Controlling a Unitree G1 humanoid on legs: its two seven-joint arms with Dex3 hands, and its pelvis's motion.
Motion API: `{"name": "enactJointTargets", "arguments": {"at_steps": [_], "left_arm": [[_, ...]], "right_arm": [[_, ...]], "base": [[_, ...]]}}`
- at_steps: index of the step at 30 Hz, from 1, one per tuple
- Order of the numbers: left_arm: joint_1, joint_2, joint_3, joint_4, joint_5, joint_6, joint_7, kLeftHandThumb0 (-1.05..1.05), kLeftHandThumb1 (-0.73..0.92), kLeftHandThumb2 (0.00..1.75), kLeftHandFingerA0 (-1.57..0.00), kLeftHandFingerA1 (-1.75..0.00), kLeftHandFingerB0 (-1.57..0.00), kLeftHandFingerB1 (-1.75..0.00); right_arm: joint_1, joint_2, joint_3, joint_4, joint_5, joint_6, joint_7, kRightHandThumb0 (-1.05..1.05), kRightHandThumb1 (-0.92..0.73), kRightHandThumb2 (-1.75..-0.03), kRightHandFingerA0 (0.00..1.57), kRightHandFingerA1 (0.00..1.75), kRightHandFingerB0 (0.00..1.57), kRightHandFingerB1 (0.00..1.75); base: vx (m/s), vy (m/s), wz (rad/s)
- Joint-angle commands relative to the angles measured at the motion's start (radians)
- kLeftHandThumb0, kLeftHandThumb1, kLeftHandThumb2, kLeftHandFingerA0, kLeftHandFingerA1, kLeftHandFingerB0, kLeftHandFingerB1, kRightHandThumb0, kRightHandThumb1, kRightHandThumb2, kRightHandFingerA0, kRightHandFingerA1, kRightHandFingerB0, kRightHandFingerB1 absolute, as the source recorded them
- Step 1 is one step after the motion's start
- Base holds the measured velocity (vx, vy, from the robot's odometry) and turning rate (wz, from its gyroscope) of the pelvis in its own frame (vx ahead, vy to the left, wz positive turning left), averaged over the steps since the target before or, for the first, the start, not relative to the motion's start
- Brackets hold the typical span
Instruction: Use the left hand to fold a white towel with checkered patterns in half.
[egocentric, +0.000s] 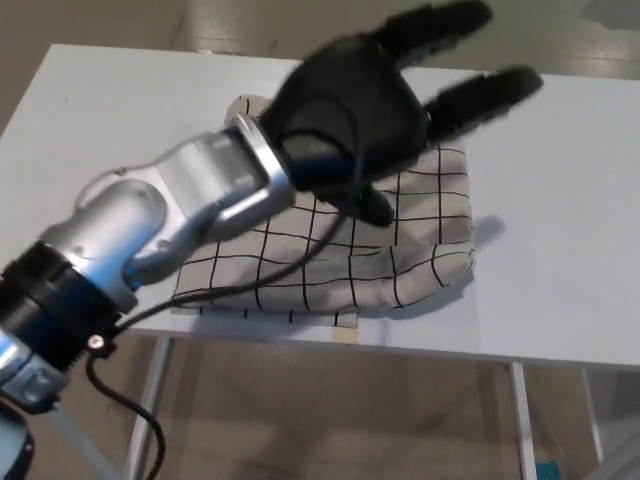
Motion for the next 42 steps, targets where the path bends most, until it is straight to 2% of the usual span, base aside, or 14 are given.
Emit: {"name": "enactJointTargets", "arguments": {"at_steps": [1,3,8,9,13,15,17,22,25,36,37,39,40,42], "left_arm": [[0.252,0.333,0.536,-0.638,-0.847,0.172,-0.475,-0.81,0.44,0.89,-0.01,-0.04,-0.02,-0.23],[0.34,0.364,0.603,-0.699,-0.872,0.152,-0.473,-0.9,0.59,0.58,0.0,-0.14,-0.05,-0.28],[0.554,0.379,0.759,-0.814,-0.936,0.092,-0.471,-0.71,0.42,0.86,-0.03,-0.13,-0.04,-0.36],[0.749,0.372,0.8,-0.889,-1.128,0.059,-0.475,-0.34,0.2,0.83,0.0,-0.49,0.0,-0.46],[1.141,0.464,0.667,-0.961,-1.592,-0.073,-0.507,-0.71,0.58,0.58,-0.22,-0.3,-0.26,-0.3],[1.2,0.5,0.606,-0.93,-1.59,-0.164,-0.513,-0.73,0.66,0.61,-0.27,-0.33,-0.29,-0.3],[1.163,0.844,0.182,-0.784,-1.416,-0.659,-0.204,-0.85,0.71,1.04,-0.31,-0.49,-0.31,-0.44],[1.175,1.075,-0.029,-0.694,-1.206,-0.963,0.058,-0.88,0.68,0.81,-0.39,-0.43,-0.41,-0.39],[1.205,1.139,-0.117,-0.619,-1.126,-1.1,0.131,-0.86,0.69,1.08,-0.39,-0.48,-0.42,-0.47],[1.349,1.108,-0.324,-0.427,-1.153,-1.159,0.052,-0.83,0.76,0.67,-0.62,-0.43,-0.63,-0.39],[1.359,1.067,-0.333,-0.42,-1.225,-1.1,-0.018,-0.83,0.69,1.05,-0.58,-0.55,-0.61,-0.53],[1.374,0.999,-0.335,-0.404,-1.342,-1.003,-0.131,-0.81,0.67,1.04,-0.6,-0.56,-0.6,-0.53],[1.393,0.922,-0.302,-0.373,-1.439,-0.9,-0.232,-0.76,0.75,0.63,-0.66,-0.43,-0.68,-0.42],[1.434,0.757,-0.169,-0.276,-1.563,-0.654,-0.398,-0.83,0.61,1.0,-0.63,-0.55,-0.58,-0.5]], "right_arm": [[0.014,-0.02,0.004,0.038,0.0,0.04,0.016,-0.54,-0.76,-0.63,0.23,0.4,0.24,0.35],[0.023,-0.016,0.006,0.037,0.002,0.04,0.016,-0.54,-0.76,-0.63,0.23,0.4,0.24,0.36],[0.032,-0.007,0.001,0.033,0.028,0.042,0.034,-0.56,-0.77,-0.67,0.22,0.42,0.25,0.37],[0.042,-0.007,-0.004,0.04,0.039,0.037,0.041,-0.55,-0.76,-0.63,0.23,0.42,0.24,0.36],[0.028,-0.003,-0.007,0.049,0.043,0.039,0.04,-0.52,-0.76,-0.63,0.23,0.42,0.24,0.36],[0.028,-0.005,-0.006,0.056,0.045,0.032,0.047,-0.51,-0.76,-0.63,0.23,0.42,0.24,0.37],[0.026,-0.005,-0.001,0.066,0.038,0.024,0.048,-0.51,-0.76,-0.63,0.23,0.42,0.25,0.37],[0.014,-0.017,-0.003,0.086,0.021,0.021,0.036,-0.52,-0.76,-0.63,0.24,0.42,0.25,0.37],[0.006,-0.019,-0.007,0.092,0.026,0.027,0.039,-0.52,-0.76,-0.63,0.23,0.42,0.25,0.37],[-0.003,-0.016,-0.016,0.136,0.038,0.037,0.044,-0.52,-0.76,-0.63,0.23,0.42,0.25,0.36],[-0.007,-0.019,-0.015,0.139,0.039,0.042,0.048,-0.52,-0.76,-0.63,0.23,0.42,0.25,0.36],[-0.011,-0.022,-0.013,0.144,0.039,0.048,0.055,-0.52,-0.76,-0.63,0.23,0.42,0.25,0.36],[-0.013,-0.025,-0.012,0.148,0.04,0.05,0.062,-0.52,-0.76,-0.63,0.23,0.42,0.25,0.36],[-0.014,-0.024,-0.012,0.146,0.04,0.057,0.063,-0.52,-0.76,-0.63,0.23,0.42,0.25,0.36]], "base": [[0.0,0.0,0.0],[0.0,0.0,0.0],[0.0,0.0,0.0],[0.0,0.0,0.0],[0.0,0.0,0.0],[0.0,0.0,0.0],[0.0,0.0,0.0],[0.0,0.0,0.0],[0.0,0.0,0.0],[0.0,0.0,0.0],[0.0,0.0,0.0],[0.0,0.0,0.0],[0.0,0.0,0.0],[0.0,0.0,0.0]]}}
